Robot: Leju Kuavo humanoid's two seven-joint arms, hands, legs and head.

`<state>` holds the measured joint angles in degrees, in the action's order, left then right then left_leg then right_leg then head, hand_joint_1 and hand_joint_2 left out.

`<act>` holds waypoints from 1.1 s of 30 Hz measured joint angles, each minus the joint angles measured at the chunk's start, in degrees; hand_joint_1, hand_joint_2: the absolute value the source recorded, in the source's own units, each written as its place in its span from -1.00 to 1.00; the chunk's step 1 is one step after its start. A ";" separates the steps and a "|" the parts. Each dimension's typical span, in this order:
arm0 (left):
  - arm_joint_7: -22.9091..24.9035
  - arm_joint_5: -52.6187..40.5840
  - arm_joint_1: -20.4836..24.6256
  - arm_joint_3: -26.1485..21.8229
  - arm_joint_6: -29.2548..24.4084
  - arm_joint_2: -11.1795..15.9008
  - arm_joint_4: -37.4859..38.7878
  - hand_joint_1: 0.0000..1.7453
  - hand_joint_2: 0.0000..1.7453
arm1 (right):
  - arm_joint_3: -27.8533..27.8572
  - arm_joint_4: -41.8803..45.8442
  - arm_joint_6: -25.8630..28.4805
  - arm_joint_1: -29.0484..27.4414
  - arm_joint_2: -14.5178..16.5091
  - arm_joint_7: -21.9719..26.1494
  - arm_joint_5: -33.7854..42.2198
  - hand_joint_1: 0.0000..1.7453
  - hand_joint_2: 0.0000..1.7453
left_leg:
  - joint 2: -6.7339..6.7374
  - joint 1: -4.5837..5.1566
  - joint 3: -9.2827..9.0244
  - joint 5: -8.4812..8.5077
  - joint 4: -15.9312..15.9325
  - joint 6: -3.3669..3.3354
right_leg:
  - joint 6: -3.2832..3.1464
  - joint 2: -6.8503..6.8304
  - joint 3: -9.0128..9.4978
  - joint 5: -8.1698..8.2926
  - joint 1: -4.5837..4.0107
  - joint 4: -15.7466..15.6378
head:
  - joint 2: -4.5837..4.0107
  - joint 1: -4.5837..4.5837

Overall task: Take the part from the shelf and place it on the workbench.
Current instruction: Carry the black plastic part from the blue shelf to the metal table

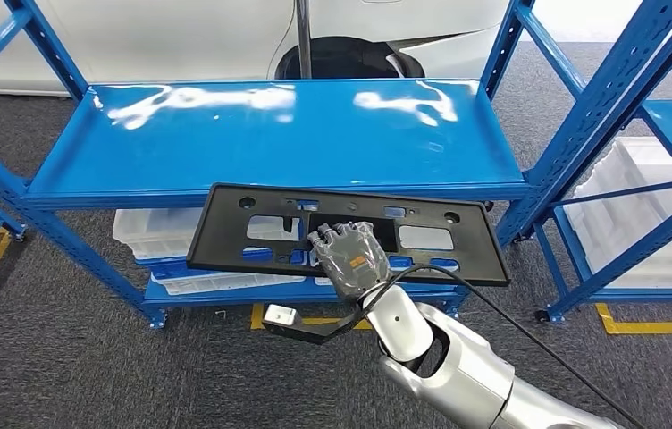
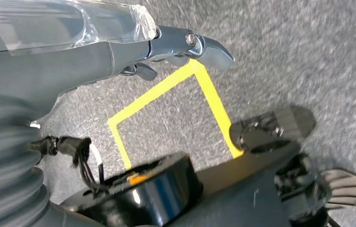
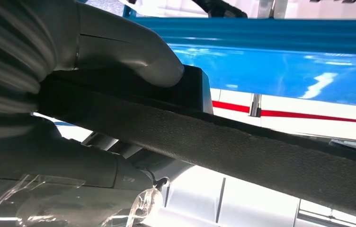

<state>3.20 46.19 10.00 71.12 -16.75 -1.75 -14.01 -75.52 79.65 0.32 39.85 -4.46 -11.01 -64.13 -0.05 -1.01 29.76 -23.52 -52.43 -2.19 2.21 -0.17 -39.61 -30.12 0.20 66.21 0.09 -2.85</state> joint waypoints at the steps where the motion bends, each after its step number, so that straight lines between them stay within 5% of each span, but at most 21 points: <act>1: -0.01 0.01 -0.02 0.00 -0.01 0.00 0.00 -1.00 1.00 | 0.00 -0.01 -0.03 -0.01 -0.01 0.01 0.09 1.00 1.00 | 0.02 0.06 0.53 0.39 -0.06 0.00 | 0.03 0.00 -0.71 -1.41 0.01 3.65 | 0.00 -0.01; 3: -0.01 -0.02 -0.05 0.00 -0.07 0.01 0.00 -1.00 1.00 | 0.00 -0.02 -0.09 -0.01 -0.02 0.02 0.33 1.00 1.00 | 0.04 0.19 1.63 1.16 -0.29 0.05 | -0.18 0.02 0.38 -0.25 0.00 5.70 | 0.00 -0.02; 6: -0.01 -0.19 -0.02 0.00 -0.10 0.01 0.00 -1.00 1.00 | 0.00 -0.02 -0.07 0.05 0.02 0.02 0.49 1.00 1.00 | -0.05 0.46 2.84 2.13 -0.60 0.38 | -1.27 0.15 8.46 3.66 -0.26 -5.34 | 0.00 0.00; 7: -0.02 -0.23 -0.02 0.00 -0.10 0.01 0.00 -1.00 1.00 | 0.01 -0.02 -0.04 0.10 0.06 0.01 0.50 1.00 1.00 | -0.07 0.52 3.08 2.49 -0.64 0.62 | -1.54 0.19 10.94 3.59 -0.42 -9.40 | 0.00 0.03; 9: -0.05 -0.23 -0.01 0.00 -0.10 0.02 0.00 -1.00 1.00 | 0.02 0.01 0.02 0.21 0.13 -0.02 0.50 1.00 1.00 | -0.02 0.50 3.58 3.38 -0.60 1.30 | -1.77 0.26 12.81 2.90 -0.74 -13.16 | 0.00 0.09; 11: -0.08 -0.23 -0.04 0.00 -0.10 0.08 0.01 -1.00 1.00 | 0.02 0.01 0.05 0.28 0.14 -0.04 0.50 1.00 1.00 | 0.00 0.45 4.32 3.61 -0.74 2.01 | -2.16 0.18 12.09 3.56 -0.68 -13.53 | 0.00 0.10; 12: -0.09 -0.22 -0.04 -0.01 -0.11 0.13 0.02 -1.00 1.00 | 0.02 0.01 0.05 0.29 0.15 -0.05 0.50 1.00 1.00 | 0.00 0.45 4.96 2.33 -1.76 2.28 | -2.52 0.07 11.59 4.07 -0.56 -13.67 | 0.00 0.23; 16: -0.11 -0.25 0.47 -0.02 -0.13 0.29 0.02 -1.00 1.00 | 0.01 0.00 0.05 0.24 0.16 -0.09 0.50 1.00 1.00 | 0.00 0.22 8.93 -7.46 -15.81 3.12 | -3.56 -0.31 9.05 6.11 -0.46 -13.48 | 0.00 0.72; 18: -0.10 -0.27 0.60 -0.02 -0.15 0.31 0.02 -1.00 1.00 | 0.00 0.00 0.05 0.23 0.16 -0.15 0.48 1.00 1.00 | 0.00 0.23 8.40 -7.11 -19.00 3.19 | -3.58 -0.34 7.62 6.95 -0.61 -13.07 | 0.00 0.70; 21: -0.05 -0.37 0.57 -0.02 -0.35 0.31 0.02 -1.00 1.00 | 0.01 0.00 0.04 0.25 0.16 -0.20 0.46 1.00 1.00 | -0.03 0.42 1.20 -2.86 -9.10 2.61 | -3.25 -0.15 5.55 8.22 -0.75 -12.48 | 0.00 0.69; 23: -0.06 -0.48 0.65 -0.02 -0.70 0.32 0.02 -1.00 1.00 | 0.02 0.00 0.07 0.30 0.17 -0.23 0.48 1.00 1.00 | -0.09 0.78 -3.03 -2.94 -1.54 1.98 | -2.79 -0.15 4.66 9.19 -0.84 -12.34 | 0.00 0.71; 26: -0.02 -0.78 0.53 -0.02 -1.05 0.32 0.02 -1.00 1.00 | 0.02 0.00 0.13 0.33 0.21 -0.24 0.51 1.00 1.00 | -0.05 0.91 -3.07 -2.54 0.74 1.05 | -1.91 -0.19 3.70 10.49 -0.74 -12.43 | 0.00 0.73; 28: 0.06 -0.90 0.39 -0.02 -1.11 0.37 0.02 -1.00 1.00 | 0.01 0.00 0.18 0.26 0.20 -0.11 0.71 1.00 1.00 | 0.13 0.56 -1.79 -1.20 0.84 0.22 | -1.16 -0.04 2.41 7.39 -0.61 -9.98 | 0.00 0.72; 31: 0.05 -0.93 0.38 -0.02 -1.16 0.44 0.02 -1.00 1.00 | 0.00 0.00 0.26 0.12 0.16 0.16 1.86 1.00 1.00 | 0.24 0.42 0.39 0.76 0.73 -0.23 | -0.22 0.04 -0.40 -1.30 -0.04 1.42 | 0.00 0.70; 33: 0.04 -0.98 0.33 -0.02 -1.16 0.44 0.02 -1.00 1.00 | 0.00 -0.01 0.27 -0.02 0.10 0.23 2.30 1.00 1.00 | 0.29 0.30 1.98 1.96 0.52 -0.01 | 0.22 0.04 -0.31 -1.42 0.33 6.43 | 0.00 0.69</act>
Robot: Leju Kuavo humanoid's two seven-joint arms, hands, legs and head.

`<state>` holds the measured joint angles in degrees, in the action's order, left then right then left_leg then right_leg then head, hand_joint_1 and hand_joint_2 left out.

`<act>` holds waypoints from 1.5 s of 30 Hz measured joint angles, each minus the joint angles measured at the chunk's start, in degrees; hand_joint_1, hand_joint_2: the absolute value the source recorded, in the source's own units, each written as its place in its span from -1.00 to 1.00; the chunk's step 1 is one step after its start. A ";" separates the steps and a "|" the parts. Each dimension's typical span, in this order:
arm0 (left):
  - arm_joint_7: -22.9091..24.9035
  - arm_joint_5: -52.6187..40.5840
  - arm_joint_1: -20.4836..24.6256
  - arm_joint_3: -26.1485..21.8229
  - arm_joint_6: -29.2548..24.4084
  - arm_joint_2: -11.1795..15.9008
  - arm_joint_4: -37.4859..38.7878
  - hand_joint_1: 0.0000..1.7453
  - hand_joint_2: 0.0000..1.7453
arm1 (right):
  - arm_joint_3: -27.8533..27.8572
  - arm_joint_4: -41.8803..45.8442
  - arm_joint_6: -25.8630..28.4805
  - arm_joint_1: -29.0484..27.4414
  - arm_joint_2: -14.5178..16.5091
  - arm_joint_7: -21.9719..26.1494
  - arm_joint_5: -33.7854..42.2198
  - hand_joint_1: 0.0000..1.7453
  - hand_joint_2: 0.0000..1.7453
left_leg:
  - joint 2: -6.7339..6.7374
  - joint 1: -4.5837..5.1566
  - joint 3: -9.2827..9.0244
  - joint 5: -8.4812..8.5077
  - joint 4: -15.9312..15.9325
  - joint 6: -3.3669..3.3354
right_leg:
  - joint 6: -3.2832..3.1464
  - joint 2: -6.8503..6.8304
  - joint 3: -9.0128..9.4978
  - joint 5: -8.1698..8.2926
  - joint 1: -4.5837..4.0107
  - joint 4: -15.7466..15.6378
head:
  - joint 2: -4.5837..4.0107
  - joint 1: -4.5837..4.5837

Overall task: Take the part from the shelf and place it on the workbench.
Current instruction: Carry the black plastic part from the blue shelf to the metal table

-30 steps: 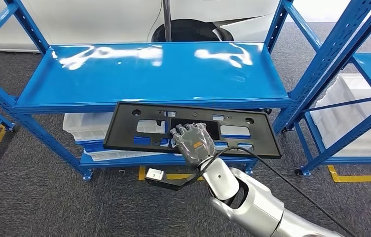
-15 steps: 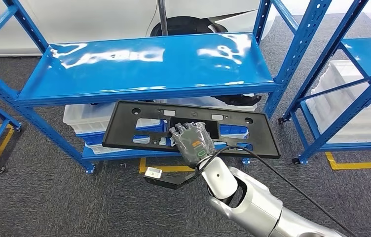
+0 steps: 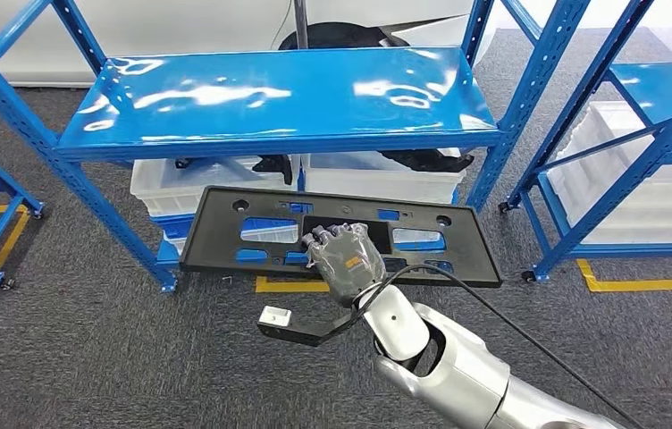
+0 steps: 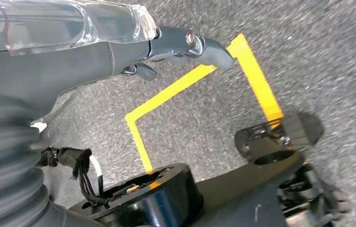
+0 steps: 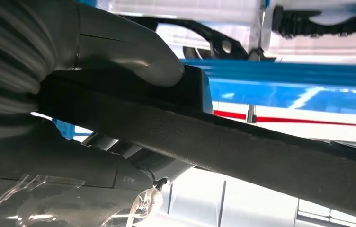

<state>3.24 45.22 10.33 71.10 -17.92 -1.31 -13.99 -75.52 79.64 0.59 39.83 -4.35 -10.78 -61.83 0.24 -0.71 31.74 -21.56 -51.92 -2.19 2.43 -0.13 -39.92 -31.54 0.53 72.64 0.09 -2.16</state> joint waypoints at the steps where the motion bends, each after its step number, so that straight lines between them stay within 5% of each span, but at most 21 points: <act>1: 0.01 -0.02 -0.02 0.00 -0.02 0.01 0.00 -1.00 1.00 | 0.00 0.00 0.00 -0.04 -0.04 -0.03 0.07 1.00 1.00 | 0.03 -0.12 0.83 0.54 -0.21 0.19 | 0.16 0.00 1.29 1.70 0.18 -0.38 | 0.00 -0.01; 3: 0.02 0.02 -0.02 0.00 -0.07 0.05 0.00 -1.00 1.00 | 0.00 0.01 0.00 -0.03 -0.12 -0.16 0.14 1.00 1.00 | 0.02 -0.33 2.39 1.49 -0.79 0.83 | 0.45 0.04 6.88 4.35 0.54 -7.12 | 0.00 -0.08; 5: -0.02 0.06 0.03 0.00 -0.14 0.11 0.00 -1.00 1.00 | 0.01 0.05 0.01 0.00 -0.11 -0.29 0.23 1.00 1.00 | -0.01 -0.39 3.35 2.51 -1.10 1.64 | 0.22 0.26 12.71 3.51 0.41 -16.04 | 0.00 -0.20; 6: -0.04 0.06 0.05 0.00 -0.17 0.14 0.00 -1.00 1.00 | 0.01 0.09 0.03 0.04 -0.13 -0.37 0.24 1.00 1.00 | 0.00 -0.38 3.66 3.17 -1.00 2.03 | -0.11 0.38 14.02 2.75 0.23 -18.63 | 0.00 -0.22; 9: 0.01 -0.03 -0.06 0.00 -0.21 0.22 0.00 -1.00 1.00 | 0.02 0.13 0.10 0.02 -0.25 -0.90 0.16 1.00 1.00 | 0.06 -0.65 4.73 3.71 -1.02 3.00 | -1.82 0.27 12.84 3.84 0.07 -19.52 | 0.00 -0.13; 11: 0.14 -0.17 -0.02 0.00 -0.28 0.30 0.00 -1.00 1.00 | 0.02 0.13 0.10 -0.03 -0.33 -1.23 0.13 1.00 1.00 | 0.05 -0.79 6.27 -1.19 -5.27 3.38 | -2.90 0.05 11.25 5.32 0.12 -19.57 | 0.00 0.05; 13: 0.27 -0.28 0.27 0.00 -0.43 0.39 0.00 -1.00 1.00 | 0.02 0.14 0.09 -0.04 -0.39 -1.36 0.11 1.00 1.00 | 0.03 -0.71 7.93 -7.50 -13.59 3.54 | -3.36 0.00 9.48 6.76 -0.20 -19.49 | 0.00 0.25; 15: 0.40 -0.31 0.42 0.00 -0.60 0.48 0.00 -1.00 1.00 | 0.02 0.14 0.09 -0.08 -0.45 -1.39 0.11 1.00 1.00 | 0.02 -0.56 8.06 -8.76 -19.94 3.40 | -3.55 0.00 7.61 8.21 -0.59 -19.38 | 0.00 0.26; 16: 0.51 -0.30 0.42 0.00 -0.67 0.49 0.00 -1.00 1.00 | 0.02 0.14 0.09 -0.11 -0.48 -1.40 0.11 1.00 1.00 | 0.02 -0.44 7.07 -7.45 -20.60 3.16 | -3.58 0.03 6.68 8.92 -0.78 -19.33 | 0.00 0.25; 18: 0.67 -0.37 0.46 0.00 -0.73 0.56 0.00 -1.00 1.00 | 0.03 0.15 0.09 -0.13 -0.52 -1.43 0.10 1.00 1.00 | 0.00 0.02 2.09 -4.51 -15.55 2.27 | -3.52 0.18 4.92 10.29 -1.07 -19.28 | 0.00 0.22; 20: 0.72 -0.67 0.71 0.00 -0.76 0.67 0.00 -1.00 1.00 | 0.06 0.23 0.12 -0.12 -0.52 -1.51 0.04 1.00 1.00 | 0.02 0.72 -5.29 -5.47 -4.93 1.26 | -3.23 0.19 3.79 11.42 -1.33 -19.19 | 0.00 0.24; 22: 0.79 -1.10 1.00 0.00 -0.77 0.75 0.00 -1.00 1.00 | 0.10 0.32 0.17 -0.09 -0.54 -1.69 -0.31 1.00 1.00 | -0.03 1.21 -8.93 -7.10 1.48 0.70 | -2.77 -0.11 3.34 12.54 -1.33 -19.31 | 0.00 0.28; 25: 0.94 -1.34 0.93 0.00 -0.78 0.84 0.00 -1.00 1.00 | 0.10 0.34 0.22 -0.27 -0.62 -2.00 -1.02 1.00 1.00 | -0.36 1.06 -7.93 -5.77 2.00 -0.13 | -1.80 -0.27 2.31 11.90 -1.03 -18.02 | 0.00 0.36; 28: 0.96 -1.35 0.63 0.00 -0.75 0.89 0.00 -1.00 1.00 | 0.09 0.34 0.22 -0.50 -0.75 -2.16 -1.18 1.00 1.00 | -0.94 0.87 -6.35 -4.09 1.86 -0.73 | -0.88 -0.14 -1.51 4.65 -0.70 -7.21 | 0.00 0.27; 30: 0.97 -1.35 0.39 0.00 -0.73 0.89 0.01 -1.00 1.00 | 0.09 0.34 0.22 -0.74 -0.84 -2.20 -1.16 1.00 1.00 | -1.53 0.80 -5.02 -3.27 1.50 -0.61 | -0.58 -0.12 -2.81 1.81 -0.51 -1.12 | 0.00 0.23; 32: 1.03 -1.35 0.18 0.00 -0.73 0.90 0.01 -1.00 1.00 | 0.09 0.34 0.22 -0.94 -0.92 -2.20 -1.13 1.00 1.00 | -2.30 0.66 -3.97 -2.81 0.94 -0.32 | -0.61 0.10 0.39 3.04 -0.42 -4.05 | 0.00 0.19; 34: 1.08 -1.35 0.22 0.00 -0.75 0.90 0.01 -1.00 1.00 | 0.09 0.34 0.22 -0.96 -0.95 -2.20 -1.12 1.00 1.00 | -3.16 0.60 -3.18 -2.59 0.32 0.05 | -1.02 1.88 6.28 5.51 -0.32 -12.73 | 0.00 0.13; 36: 1.07 -1.38 0.39 0.00 -0.82 0.87 0.00 -1.00 1.00 | 0.09 0.35 0.23 -0.96 -0.98 -2.20 -1.09 1.00 1.00 | -3.95 0.54 -2.28 -2.32 -0.24 0.58 | -1.50 3.50 9.27 6.32 -0.25 -17.98 | 0.00 0.11; 40: 1.07 -1.43 0.14 0.00 -0.90 0.98 0.02 -1.00 1.00 | 0.10 0.37 0.25 -1.00 -0.95 -2.19 -0.98 1.00 1.00 | -4.14 0.35 -0.66 -2.59 -1.47 2.03 | -2.76 1.83 8.85 6.78 -0.13 -18.77 | 0.00 0.08; 43: 1.02 -1.44 0.23 0.00 -0.91 1.04 0.02 -1.00 1.00 | 0.13 0.38 0.25 -0.96 -0.95 -2.21 -1.01 1.00 1.00 | -1.47 0.07 3.92 -8.14 -11.42 3.23 | -3.54 -0.11 8.38 7.30 -0.02 -19.00 | 0.00 0.14; 45: 0.94 -1.47 0.35 0.00 -0.93 1.04 0.01 -1.00 1.00 | 0.13 0.38 0.24 -1.05 -0.99 -2.20 -1.00 1.00 1.00 | -1.08 -0.18 6.80 -10.80 -18.45 3.84 | -3.64 -1.50 8.01 7.52 -0.07 -18.99 | 0.00 0.10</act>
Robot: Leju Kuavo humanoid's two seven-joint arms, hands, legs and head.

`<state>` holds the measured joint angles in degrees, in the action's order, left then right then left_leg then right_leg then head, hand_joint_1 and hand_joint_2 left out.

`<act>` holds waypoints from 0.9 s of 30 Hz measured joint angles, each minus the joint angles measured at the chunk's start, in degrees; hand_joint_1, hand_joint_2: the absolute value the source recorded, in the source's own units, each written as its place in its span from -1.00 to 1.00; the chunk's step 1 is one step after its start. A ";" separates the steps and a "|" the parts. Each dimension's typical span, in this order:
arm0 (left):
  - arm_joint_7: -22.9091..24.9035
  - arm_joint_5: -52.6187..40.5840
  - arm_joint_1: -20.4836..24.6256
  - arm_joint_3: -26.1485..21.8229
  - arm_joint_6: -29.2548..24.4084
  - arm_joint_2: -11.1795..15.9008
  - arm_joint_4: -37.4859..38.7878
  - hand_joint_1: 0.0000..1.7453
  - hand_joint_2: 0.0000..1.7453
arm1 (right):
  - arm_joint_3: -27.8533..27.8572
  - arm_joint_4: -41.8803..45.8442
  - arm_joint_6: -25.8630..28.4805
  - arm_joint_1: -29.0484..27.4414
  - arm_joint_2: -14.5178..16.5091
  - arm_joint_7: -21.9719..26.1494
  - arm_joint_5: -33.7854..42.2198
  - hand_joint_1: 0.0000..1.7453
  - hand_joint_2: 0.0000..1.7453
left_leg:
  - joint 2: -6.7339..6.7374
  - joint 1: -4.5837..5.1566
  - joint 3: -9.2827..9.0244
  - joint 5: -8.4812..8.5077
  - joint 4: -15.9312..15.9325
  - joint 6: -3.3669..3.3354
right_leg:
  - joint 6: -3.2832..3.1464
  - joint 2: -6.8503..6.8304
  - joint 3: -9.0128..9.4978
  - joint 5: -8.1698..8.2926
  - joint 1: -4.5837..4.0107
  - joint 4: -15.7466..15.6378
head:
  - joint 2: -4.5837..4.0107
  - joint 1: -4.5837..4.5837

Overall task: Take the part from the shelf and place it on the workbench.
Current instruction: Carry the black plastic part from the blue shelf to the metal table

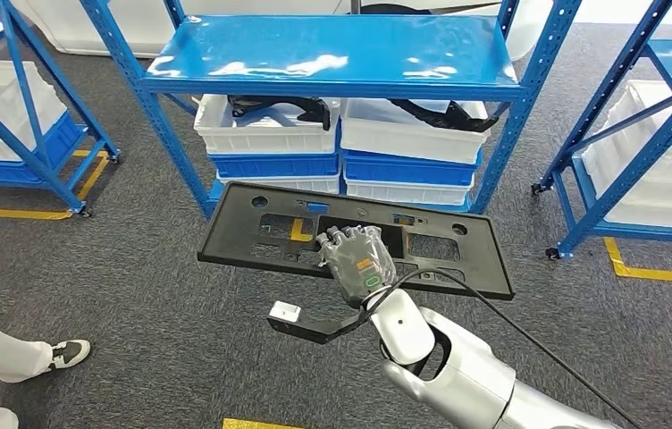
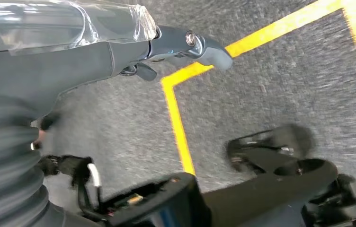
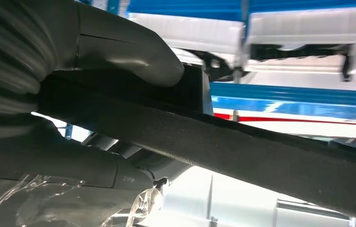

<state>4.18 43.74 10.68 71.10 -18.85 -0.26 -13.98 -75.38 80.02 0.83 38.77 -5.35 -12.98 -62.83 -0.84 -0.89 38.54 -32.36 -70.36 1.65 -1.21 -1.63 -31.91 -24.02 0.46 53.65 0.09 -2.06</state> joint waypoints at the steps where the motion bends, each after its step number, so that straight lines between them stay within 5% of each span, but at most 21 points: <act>1: -0.03 -0.05 0.01 0.00 -0.01 0.00 0.00 -1.00 1.00 | 0.00 0.00 0.00 -0.04 0.00 0.00 0.01 1.00 1.00 | 0.13 -0.09 -0.11 0.21 -0.46 0.17 | 0.05 -0.63 -0.14 0.11 0.00 0.00 | 0.00 0.00; 4: -0.03 -0.20 -0.10 0.00 -0.03 -0.02 0.01 -1.00 1.00 | 0.00 0.00 -0.03 -0.03 0.02 0.06 0.11 1.00 1.00 | 2.52 -0.17 -6.85 5.07 10.97 0.19 | 0.47 -2.17 -0.26 0.38 -0.14 0.04 | 0.00 0.02; 6: -0.04 -0.21 -0.04 0.00 -0.03 -0.09 0.01 -1.00 1.00 | 0.01 0.00 -0.07 -0.01 0.01 0.14 0.23 1.00 1.00 | 4.39 0.15 -10.00 7.22 17.37 -0.47 | 0.94 -3.06 -0.36 0.56 -0.54 0.14 | 0.00 -0.04; 9: -0.06 -0.23 -0.28 0.00 -0.02 -0.16 0.01 -1.00 1.00 | 0.02 0.00 -0.15 0.00 0.02 0.25 0.32 1.00 1.00 | 3.42 0.40 -9.64 8.06 18.30 -1.87 | 1.78 -4.25 -0.56 0.78 -0.67 0.21 | 0.00 -0.20; 11: -0.05 -0.29 -0.52 0.00 -0.01 -0.20 0.01 -1.00 1.00 | 0.03 0.00 -0.22 0.02 0.01 0.33 0.32 1.00 1.00 | 2.33 0.29 -9.30 8.75 18.48 -2.88 | 2.40 -2.65 -1.43 -0.97 -0.38 2.27 | 0.00 -0.26; 14: -0.04 -0.48 -0.48 0.00 0.05 -0.30 0.01 -1.00 1.00 | 0.03 -0.01 -0.30 -0.12 -0.10 0.35 0.32 1.00 1.00 | 0.60 0.31 -8.58 9.50 18.54 -3.73 | 2.80 0.88 -5.97 -7.26 -0.22 13.55 | 0.00 -0.45; 16: -0.03 -0.66 -0.57 0.00 0.08 -0.38 0.01 -1.00 1.00 | 0.02 -0.02 -0.46 -0.27 -0.22 0.35 0.32 1.00 1.00 | -0.84 0.49 -8.16 9.87 18.51 -3.84 | 2.60 1.40 -7.61 -8.54 -0.31 18.10 | 0.00 -0.51; 17: -0.03 -0.73 -0.64 0.00 0.08 -0.39 0.01 -1.00 1.00 | 0.02 -0.02 -0.56 -0.30 -0.26 0.35 0.32 1.00 1.00 | -1.59 0.61 -8.03 10.05 18.51 -3.80 | 2.33 1.56 -6.72 -7.49 -0.38 16.78 | 0.00 -0.54; 21: -0.03 -0.80 -0.49 0.00 0.07 -0.72 -0.01 -1.00 1.00 | 0.02 -0.01 -0.82 0.05 -0.29 0.44 0.32 1.00 1.00 | -4.06 0.70 -7.65 10.60 18.45 -3.35 | 0.47 4.57 1.68 -1.42 -0.83 1.26 | 0.00 -0.66; 24: -0.03 -0.81 -0.38 0.00 0.14 -1.02 -0.01 -1.00 1.00 | 0.03 0.03 -1.11 0.35 -0.26 0.57 0.30 1.00 1.00 | -5.30 0.59 -7.00 11.07 18.53 -2.52 | 0.07 4.09 2.42 -0.89 -0.87 -0.81 | 0.00 -0.68; 27: -0.03 -0.80 -0.36 0.00 0.14 -1.02 0.01 -1.00 1.00 | 0.04 0.05 -1.31 0.59 -0.10 0.66 0.31 1.00 1.00 | -2.47 0.70 -4.72 8.35 14.33 -1.55 | -0.04 2.24 2.57 0.01 -0.06 -1.92 | 0.00 -0.54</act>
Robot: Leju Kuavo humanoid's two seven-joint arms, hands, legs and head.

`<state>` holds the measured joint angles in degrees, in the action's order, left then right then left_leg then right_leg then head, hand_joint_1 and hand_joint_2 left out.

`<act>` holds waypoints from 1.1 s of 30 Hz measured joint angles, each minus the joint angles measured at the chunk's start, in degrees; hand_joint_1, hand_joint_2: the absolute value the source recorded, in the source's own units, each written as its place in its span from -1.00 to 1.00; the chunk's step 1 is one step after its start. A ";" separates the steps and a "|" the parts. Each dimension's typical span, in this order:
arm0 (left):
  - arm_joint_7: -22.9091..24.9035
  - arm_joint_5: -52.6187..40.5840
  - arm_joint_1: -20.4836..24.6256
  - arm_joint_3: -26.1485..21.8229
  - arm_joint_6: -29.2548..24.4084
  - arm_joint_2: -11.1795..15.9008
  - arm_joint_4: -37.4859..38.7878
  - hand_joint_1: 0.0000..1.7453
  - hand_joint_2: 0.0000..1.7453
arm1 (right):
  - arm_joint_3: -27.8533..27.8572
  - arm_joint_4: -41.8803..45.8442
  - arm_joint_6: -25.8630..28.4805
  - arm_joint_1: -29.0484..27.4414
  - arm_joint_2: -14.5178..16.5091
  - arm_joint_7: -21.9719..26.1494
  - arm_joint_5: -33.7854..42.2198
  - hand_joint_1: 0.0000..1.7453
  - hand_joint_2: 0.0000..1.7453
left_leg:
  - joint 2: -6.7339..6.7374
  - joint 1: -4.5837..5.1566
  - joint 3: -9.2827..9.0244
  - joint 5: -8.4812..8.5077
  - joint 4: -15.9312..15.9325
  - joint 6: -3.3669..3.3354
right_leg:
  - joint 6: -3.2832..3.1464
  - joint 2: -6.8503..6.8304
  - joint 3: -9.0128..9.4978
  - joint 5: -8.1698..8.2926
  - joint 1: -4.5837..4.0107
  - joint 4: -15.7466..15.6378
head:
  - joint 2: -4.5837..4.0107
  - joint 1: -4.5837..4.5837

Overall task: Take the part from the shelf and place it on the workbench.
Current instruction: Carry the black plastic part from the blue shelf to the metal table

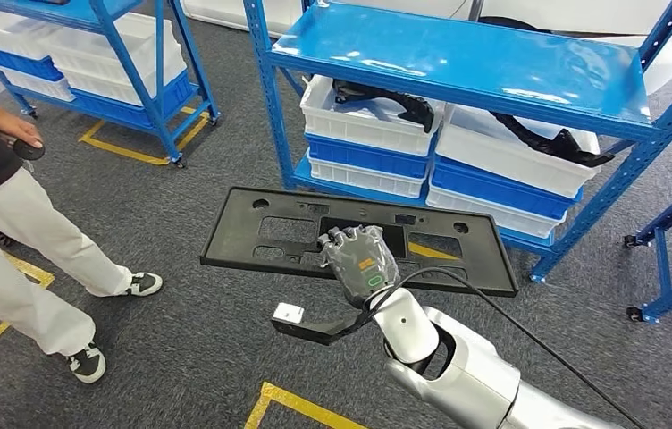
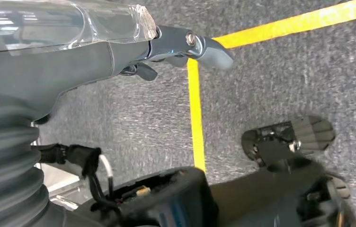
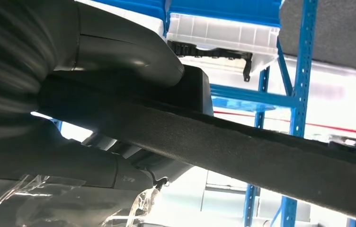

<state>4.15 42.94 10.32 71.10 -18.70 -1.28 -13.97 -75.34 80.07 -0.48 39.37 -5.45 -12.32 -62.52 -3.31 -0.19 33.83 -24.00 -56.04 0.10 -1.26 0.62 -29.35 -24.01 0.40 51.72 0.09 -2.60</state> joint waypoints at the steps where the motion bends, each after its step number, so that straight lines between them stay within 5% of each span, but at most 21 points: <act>1: -0.01 0.01 0.09 0.00 0.00 -0.01 0.00 -1.00 1.00 | 0.00 0.00 -0.05 0.05 0.03 0.04 0.01 1.00 1.00 | 1.33 -0.19 1.82 -2.09 -3.89 0.45 | -0.04 -0.63 -0.06 0.09 0.02 -0.08 | 0.00 0.08; 3: -0.02 0.02 0.39 0.00 0.00 -0.01 -0.01 -1.00 1.00 | -0.01 -0.01 -0.15 0.01 0.04 0.10 0.01 1.00 1.00 | 2.30 -0.79 5.62 -5.59 -12.34 1.39 | -0.03 -2.09 -0.25 0.11 0.07 -0.05 | 0.00 0.15; 4: -0.02 0.02 0.51 0.00 -0.01 -0.01 -0.01 -1.00 1.00 | -0.01 -0.01 -0.19 -0.04 0.04 0.13 0.01 1.00 1.00 | 2.49 -1.10 6.42 -6.03 -14.35 1.82 | 0.04 -2.81 -0.30 0.10 0.12 -0.03 | 0.00 0.16; 6: 0.01 0.02 0.52 0.00 0.00 0.00 -0.01 -1.00 1.00 | -0.02 -0.01 -0.27 -0.07 0.06 0.16 0.01 1.00 1.00 | 3.20 -1.64 4.01 -3.65 -10.50 2.55 | 0.39 -4.12 -0.24 0.00 0.34 0.04 | 0.00 0.16; 8: 0.03 0.01 0.41 0.00 0.01 -0.02 0.00 -1.00 1.00 | -0.02 -0.01 -0.33 -0.01 0.08 0.20 0.01 1.00 1.00 | 5.49 -1.85 -1.08 0.09 -1.11 3.04 | 1.12 -5.19 -0.14 -0.29 0.36 0.28 | 0.00 0.17; 10: 0.01 0.00 0.45 0.00 0.01 -0.08 0.00 -1.00 1.00 | -0.02 0.00 -0.38 0.13 0.09 0.20 0.03 1.00 1.00 | 6.88 -1.67 -3.37 1.78 3.91 2.33 | 1.92 -6.07 -0.20 -0.52 0.04 0.57 | 0.00 0.10; 12: 0.00 0.01 0.39 0.00 0.01 -0.12 0.00 -1.00 1.00 | -0.04 0.00 -0.47 0.25 0.12 0.24 0.07 1.00 1.00 | 5.96 -1.44 -3.01 1.95 4.12 1.03 | 2.56 -6.98 -0.25 -0.59 -0.05 0.69 | 0.00 -0.01; 14: 0.05 0.01 0.17 0.00 0.02 -0.13 0.00 -1.00 1.00 | -0.07 0.00 -0.55 0.29 0.13 0.30 0.09 1.00 1.00 | 4.84 -1.42 -2.75 2.14 4.06 0.10 | 3.18 -5.82 -0.69 -1.81 0.32 1.99 | 0.00 -0.07; 18: 0.11 0.01 0.25 0.00 0.03 -0.10 0.01 -1.00 1.00 | -0.14 0.00 -0.66 0.20 0.01 0.30 0.10 1.00 1.00 | 2.31 -1.23 -2.37 2.54 4.12 -1.13 | 3.21 -1.22 -7.45 -9.34 0.46 16.89 | 0.00 -0.19; 20: 0.11 0.07 0.10 0.00 0.08 -0.12 0.00 -1.00 1.00 | -0.20 -0.01 -0.75 0.03 -0.07 0.30 0.11 1.00 1.00 | 0.74 -1.05 -2.29 2.57 4.06 -1.23 | 2.92 -0.81 -9.16 -9.21 0.38 19.80 | 0.00 -0.20; 22: 0.10 0.16 -0.08 0.00 0.09 -0.12 0.00 -1.00 1.00 | -0.22 -0.01 -0.77 0.00 -0.08 0.30 0.16 1.00 1.00 | -0.92 -1.01 -2.32 2.56 3.92 -1.22 | 2.42 0.05 -6.63 -5.06 0.37 13.67 | 0.00 -0.22; 24: 0.05 0.19 -0.04 0.00 0.08 -0.18 0.00 -1.00 1.00 | -0.22 0.00 -0.78 0.11 -0.10 0.33 0.22 1.00 1.00 | -2.35 -0.88 -2.09 2.53 3.65 -0.98 | 2.01 2.56 -3.19 -1.47 0.50 5.63 | 0.00 -0.26; 26: 0.01 0.21 -0.03 0.00 0.08 -0.24 0.00 -1.00 1.00 | -0.23 0.01 -0.86 0.14 -0.11 0.38 0.28 1.00 1.00 | -3.49 -0.97 -1.51 2.66 3.54 -0.39 | 1.91 3.86 -2.04 -0.72 0.42 2.59 | 0.00 -0.30; 28: -0.01 0.25 -0.21 0.00 0.06 -0.21 0.01 -1.00 1.00 | -0.24 0.01 -0.94 0.17 -0.03 0.42 0.39 1.00 1.00 | -4.33 -1.30 -1.04 2.83 3.67 0.33 | 1.60 2.73 -2.06 -0.61 0.44 2.32 | 0.00 -0.35; 30: -0.02 0.27 -0.32 0.00 0.02 -0.19 0.02 -1.00 1.00 | -0.22 0.02 -0.95 0.27 0.10 0.38 0.44 1.00 1.00 | -2.29 -1.16 0.06 1.45 1.48 0.90 | 1.05 1.43 -1.89 -0.37 0.74 1.97 | 0.00 -0.20; 33: -0.03 0.29 0.17 0.00 -0.01 -0.21 0.02 -1.00 1.00 | -0.20 0.02 -0.98 0.28 0.12 0.33 0.45 1.00 1.00 | 1.94 -0.98 5.65 -4.13 -10.60 1.64 | 0.68 -0.80 -1.81 -0.38 0.59 1.88 | 0.00 -0.06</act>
<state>4.12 43.23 10.49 71.10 -18.71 -1.49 -13.94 -75.54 80.08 -1.45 39.65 -5.34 -11.99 -62.07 -1.37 -1.17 39.47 -28.13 -66.63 1.75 -0.58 -0.19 -31.15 -24.39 0.99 53.60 0.09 -2.66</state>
